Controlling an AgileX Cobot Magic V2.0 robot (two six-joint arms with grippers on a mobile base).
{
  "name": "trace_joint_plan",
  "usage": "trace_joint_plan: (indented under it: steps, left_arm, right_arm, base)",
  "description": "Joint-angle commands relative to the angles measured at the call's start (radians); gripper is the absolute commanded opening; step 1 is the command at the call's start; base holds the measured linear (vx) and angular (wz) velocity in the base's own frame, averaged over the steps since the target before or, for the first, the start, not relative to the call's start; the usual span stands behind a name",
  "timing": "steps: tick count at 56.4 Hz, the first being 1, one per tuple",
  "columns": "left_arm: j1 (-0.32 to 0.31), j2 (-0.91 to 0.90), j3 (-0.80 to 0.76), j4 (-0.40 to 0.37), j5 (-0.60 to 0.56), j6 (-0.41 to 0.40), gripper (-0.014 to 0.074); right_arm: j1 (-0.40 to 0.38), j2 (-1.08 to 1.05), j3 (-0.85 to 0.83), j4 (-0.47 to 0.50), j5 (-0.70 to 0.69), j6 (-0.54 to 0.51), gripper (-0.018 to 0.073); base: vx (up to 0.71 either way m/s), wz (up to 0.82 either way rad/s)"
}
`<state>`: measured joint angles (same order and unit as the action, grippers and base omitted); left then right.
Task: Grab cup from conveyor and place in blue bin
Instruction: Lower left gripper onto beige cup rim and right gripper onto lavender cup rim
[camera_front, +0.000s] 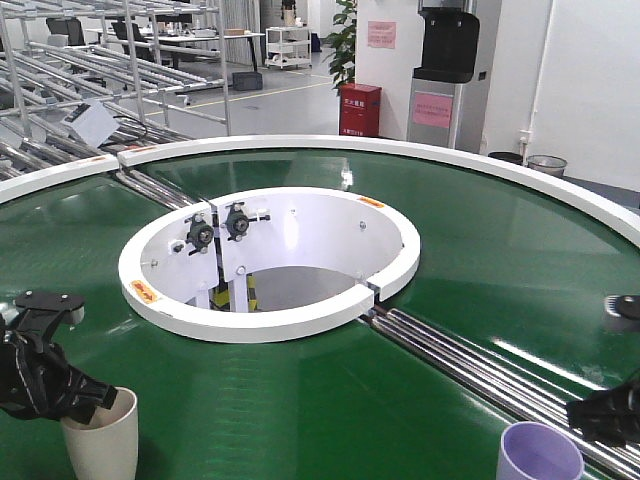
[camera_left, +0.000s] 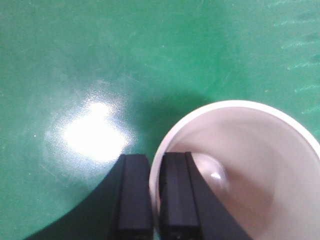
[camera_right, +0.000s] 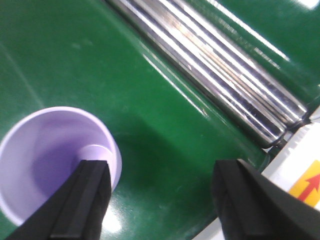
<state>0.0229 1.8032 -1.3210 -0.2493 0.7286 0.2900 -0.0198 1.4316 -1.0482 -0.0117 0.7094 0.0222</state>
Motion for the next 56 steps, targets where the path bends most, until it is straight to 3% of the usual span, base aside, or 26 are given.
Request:
trace_joint_plan:
  steps: [1, 15, 39, 56]
  left_arm:
    - [-0.006, -0.046, -0.034, -0.026, -0.045, 0.000, 0.0078]
    - [-0.006, -0.046, -0.034, -0.026, -0.047, 0.000, 0.0055]
    - [-0.006, -0.046, -0.034, -0.026, -0.064, 0.000, 0.0057]
    - [-0.006, -0.046, -0.034, -0.026, -0.066, 0.000, 0.0059]
  right_arm:
    - [-0.004, 0.031, -0.088, -0.001, 0.027, -0.032, 0.0501]
    - [-0.004, 0.112, -0.141, 0.124, 0.026, -0.135, 0.0497]
    - [-0.004, 0.233, -0.139, 0.125, -0.021, -0.137, 0.0411]
    - [-0.004, 0.229, -0.139, 0.145, -0.023, -0.137, 0.0258]
  base:
    - [0.00, 0.00]
    - [0.00, 0.00]
    - [0.00, 0.00]
    - [0.00, 0.00]
